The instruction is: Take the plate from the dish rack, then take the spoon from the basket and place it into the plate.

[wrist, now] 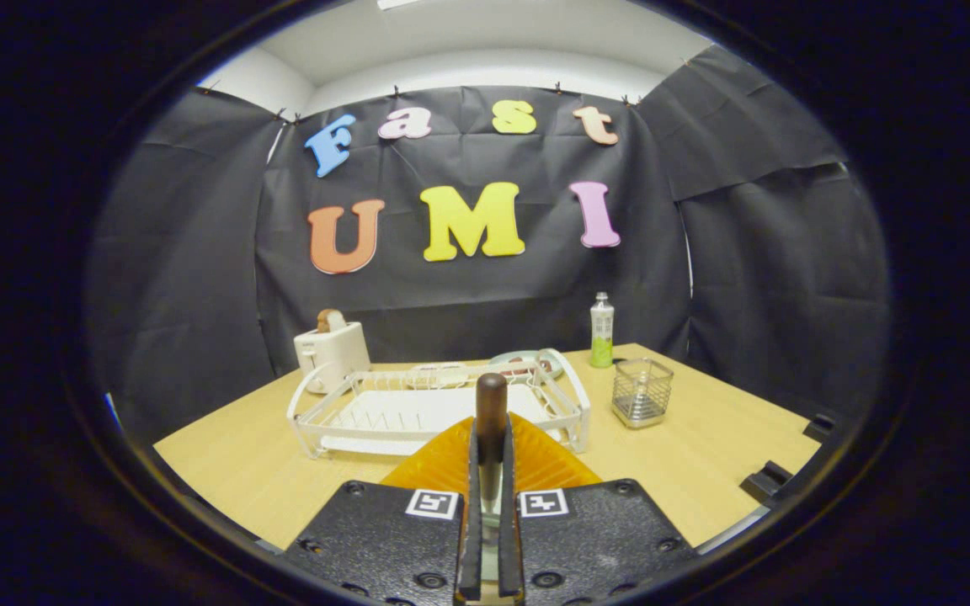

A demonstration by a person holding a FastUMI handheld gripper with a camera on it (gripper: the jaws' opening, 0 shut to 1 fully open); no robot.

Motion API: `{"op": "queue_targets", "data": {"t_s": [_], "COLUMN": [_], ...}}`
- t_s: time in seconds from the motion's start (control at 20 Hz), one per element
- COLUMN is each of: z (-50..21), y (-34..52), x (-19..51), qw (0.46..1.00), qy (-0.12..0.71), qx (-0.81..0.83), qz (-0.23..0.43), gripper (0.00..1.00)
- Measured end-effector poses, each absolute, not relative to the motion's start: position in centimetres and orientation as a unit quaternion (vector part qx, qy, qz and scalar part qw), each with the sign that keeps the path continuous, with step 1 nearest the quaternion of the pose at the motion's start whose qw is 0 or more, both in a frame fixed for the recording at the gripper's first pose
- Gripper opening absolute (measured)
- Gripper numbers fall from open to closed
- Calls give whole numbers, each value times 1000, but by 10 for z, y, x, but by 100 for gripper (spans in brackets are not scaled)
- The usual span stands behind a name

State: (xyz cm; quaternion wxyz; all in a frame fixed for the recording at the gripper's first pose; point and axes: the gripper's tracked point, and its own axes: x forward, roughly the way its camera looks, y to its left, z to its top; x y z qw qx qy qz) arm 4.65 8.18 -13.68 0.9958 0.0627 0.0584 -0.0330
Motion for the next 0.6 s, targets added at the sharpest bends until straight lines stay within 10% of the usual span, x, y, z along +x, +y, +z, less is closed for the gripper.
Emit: {"op": "queue_targets", "data": {"t_s": [0.6], "z": [-146], "y": [58], "x": [40], "qw": [997], "qy": [47], "qx": [50], "qz": [-30], "gripper": [39]}}
